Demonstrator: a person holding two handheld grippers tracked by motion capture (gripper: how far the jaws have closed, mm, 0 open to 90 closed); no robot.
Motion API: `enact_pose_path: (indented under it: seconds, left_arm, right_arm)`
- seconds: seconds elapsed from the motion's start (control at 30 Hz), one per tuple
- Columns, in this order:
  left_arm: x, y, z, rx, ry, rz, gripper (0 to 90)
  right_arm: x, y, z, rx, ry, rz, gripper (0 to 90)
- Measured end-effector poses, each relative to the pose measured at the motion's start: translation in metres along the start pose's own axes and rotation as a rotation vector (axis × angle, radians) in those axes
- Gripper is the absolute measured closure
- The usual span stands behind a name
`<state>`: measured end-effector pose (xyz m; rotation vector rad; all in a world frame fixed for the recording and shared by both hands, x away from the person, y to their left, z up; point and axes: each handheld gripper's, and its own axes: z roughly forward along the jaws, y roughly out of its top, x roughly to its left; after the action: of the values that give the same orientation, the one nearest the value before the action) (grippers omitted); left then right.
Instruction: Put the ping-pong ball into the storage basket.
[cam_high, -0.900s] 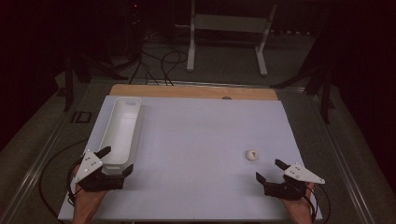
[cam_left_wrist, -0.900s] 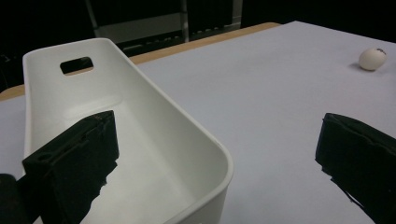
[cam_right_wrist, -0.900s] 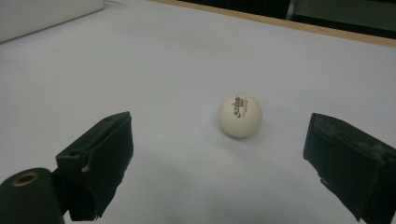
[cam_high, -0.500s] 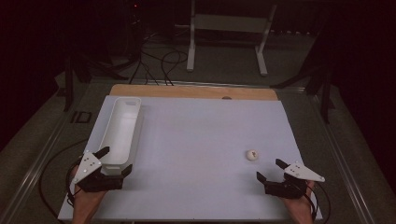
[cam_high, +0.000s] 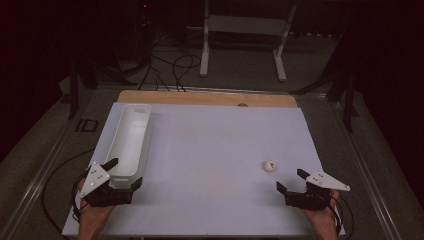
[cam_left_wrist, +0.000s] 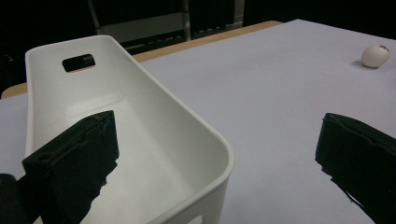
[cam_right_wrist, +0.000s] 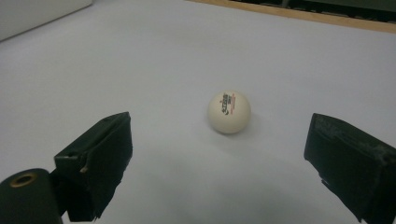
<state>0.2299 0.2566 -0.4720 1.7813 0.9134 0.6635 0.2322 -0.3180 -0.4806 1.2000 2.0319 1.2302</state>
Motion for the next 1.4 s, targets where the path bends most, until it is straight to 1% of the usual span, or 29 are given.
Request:
enact_pose_path:
  seconds: [0.23, 0.43, 0.57, 0.67, 0.83, 0.93, 1.23, 1.4]
  left_arm:
    - [0.0, -0.001, 0.002, -0.011, -0.004, -0.012, 0.0]
    - [0.001, -0.003, 0.004, -0.009, -0.004, -0.024, 0.0]
    - [0.002, -0.004, 0.004, -0.009, -0.005, -0.024, 0.0]
    - [0.001, -0.005, 0.005, -0.007, -0.003, -0.025, 0.1]
    - [0.001, -0.006, 0.006, -0.005, -0.005, -0.025, 0.0]
    - [0.002, -0.006, 0.006, -0.005, -0.006, -0.026, 0.0]
    - [0.001, -0.007, 0.007, -0.001, -0.009, -0.024, 0.0]
    - [0.002, -0.008, 0.007, -0.002, -0.016, -0.026, 0.0]
  right_arm:
    - [-0.002, 0.012, -0.003, -0.005, 0.007, 0.013, 7.2]
    - [-0.002, 0.016, 0.0, 0.026, 0.01, 0.01, 7.0]
    - [-0.004, 0.019, 0.002, 0.033, 0.014, 0.021, 7.0]
    - [-0.005, 0.022, 0.003, 0.039, 0.013, 0.02, 7.0]
    - [-0.006, 0.029, 0.005, 0.065, 0.013, 0.012, 7.0]
    - [-0.008, 0.032, 0.006, 0.071, 0.025, 0.021, 7.0]
    - [-0.012, 0.04, 0.009, 0.081, 0.027, 0.025, 7.0]
    - [-0.015, 0.043, 0.01, 0.1, 0.029, 0.032, 7.0]
